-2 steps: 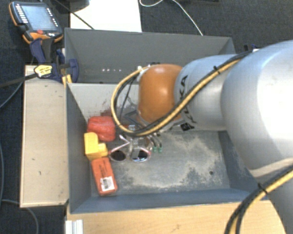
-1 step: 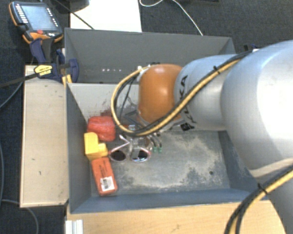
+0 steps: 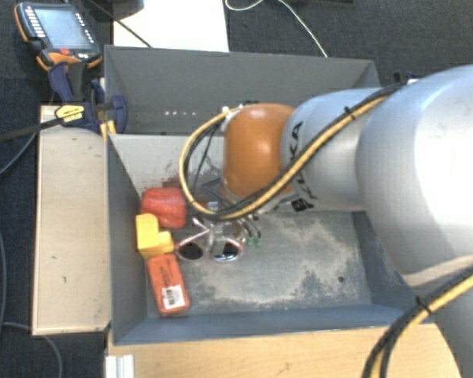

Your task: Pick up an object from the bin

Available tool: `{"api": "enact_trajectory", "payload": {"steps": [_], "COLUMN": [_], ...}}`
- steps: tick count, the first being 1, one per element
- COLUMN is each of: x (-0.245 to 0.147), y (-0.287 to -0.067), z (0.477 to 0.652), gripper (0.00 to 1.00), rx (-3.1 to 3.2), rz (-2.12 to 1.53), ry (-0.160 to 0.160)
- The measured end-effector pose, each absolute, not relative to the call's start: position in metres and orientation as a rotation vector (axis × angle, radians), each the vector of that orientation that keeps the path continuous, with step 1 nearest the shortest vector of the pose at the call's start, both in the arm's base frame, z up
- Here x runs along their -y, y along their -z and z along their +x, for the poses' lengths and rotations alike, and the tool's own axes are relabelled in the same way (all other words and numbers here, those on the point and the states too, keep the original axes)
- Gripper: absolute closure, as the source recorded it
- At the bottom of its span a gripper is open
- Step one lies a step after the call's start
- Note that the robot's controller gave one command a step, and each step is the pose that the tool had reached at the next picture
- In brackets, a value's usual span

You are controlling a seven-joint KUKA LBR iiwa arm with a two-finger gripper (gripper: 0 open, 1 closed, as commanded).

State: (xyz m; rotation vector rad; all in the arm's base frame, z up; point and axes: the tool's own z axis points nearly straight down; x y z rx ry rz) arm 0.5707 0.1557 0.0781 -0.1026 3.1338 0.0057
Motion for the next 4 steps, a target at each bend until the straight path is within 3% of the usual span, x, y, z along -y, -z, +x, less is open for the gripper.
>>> {"api": "enact_trajectory", "payload": {"steps": [4], "x": [-0.1557], "y": [-0.0781], "z": [0.5708], "gripper": [1.0], "rx": [-3.134], "rz": [-0.1], "ry": [-0.006]}}
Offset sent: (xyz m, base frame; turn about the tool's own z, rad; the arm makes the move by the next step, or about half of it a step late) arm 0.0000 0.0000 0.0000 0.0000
